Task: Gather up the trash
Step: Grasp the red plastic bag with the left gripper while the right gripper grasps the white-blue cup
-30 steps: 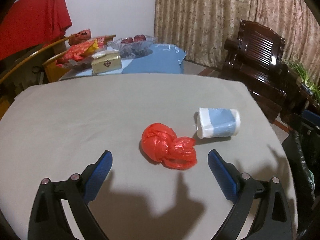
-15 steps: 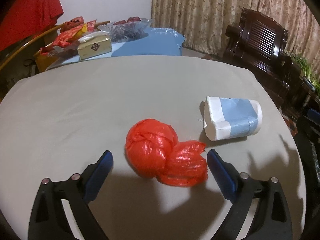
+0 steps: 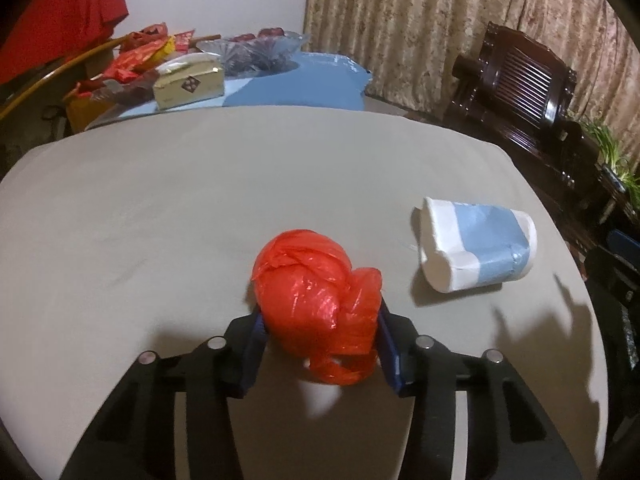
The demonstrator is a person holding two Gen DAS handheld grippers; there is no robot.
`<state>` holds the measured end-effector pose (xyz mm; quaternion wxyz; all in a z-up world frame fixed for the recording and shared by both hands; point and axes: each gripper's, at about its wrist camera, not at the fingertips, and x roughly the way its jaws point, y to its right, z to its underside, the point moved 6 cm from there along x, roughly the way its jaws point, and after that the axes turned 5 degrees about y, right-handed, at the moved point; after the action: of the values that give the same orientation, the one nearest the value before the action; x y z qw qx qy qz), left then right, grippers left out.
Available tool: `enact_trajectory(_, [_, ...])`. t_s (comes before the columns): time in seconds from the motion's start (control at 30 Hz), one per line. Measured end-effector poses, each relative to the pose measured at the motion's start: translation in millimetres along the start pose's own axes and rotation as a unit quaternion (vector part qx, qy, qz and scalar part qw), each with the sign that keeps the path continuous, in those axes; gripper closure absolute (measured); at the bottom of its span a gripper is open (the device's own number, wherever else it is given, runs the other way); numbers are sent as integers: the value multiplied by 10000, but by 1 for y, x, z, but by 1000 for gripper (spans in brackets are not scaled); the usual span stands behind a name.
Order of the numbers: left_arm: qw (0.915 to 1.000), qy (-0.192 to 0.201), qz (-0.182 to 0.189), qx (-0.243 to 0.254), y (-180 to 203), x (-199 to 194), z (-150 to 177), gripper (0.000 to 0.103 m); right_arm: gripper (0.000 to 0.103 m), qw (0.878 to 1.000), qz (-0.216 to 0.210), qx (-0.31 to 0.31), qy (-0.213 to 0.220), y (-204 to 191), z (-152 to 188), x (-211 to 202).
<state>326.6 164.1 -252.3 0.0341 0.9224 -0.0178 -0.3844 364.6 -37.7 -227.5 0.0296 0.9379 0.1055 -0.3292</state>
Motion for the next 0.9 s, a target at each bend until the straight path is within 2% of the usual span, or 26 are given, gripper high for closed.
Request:
enact_trajectory(0.37, [9985,149,-514,-102,-56,-14,-6,57,5,9996,-257,-43,-121,-46,-1,24])
enact_trajectory(0.53, [9974,149,-661,-251,-79,-15,-5,57,5,9994,-226,17,-244,-66,1,44])
enact_trajectory(0.9, [9970,135,-641,-404,-94,-12,-3,57,5,9983,114,-67,-568,-79,8,78])
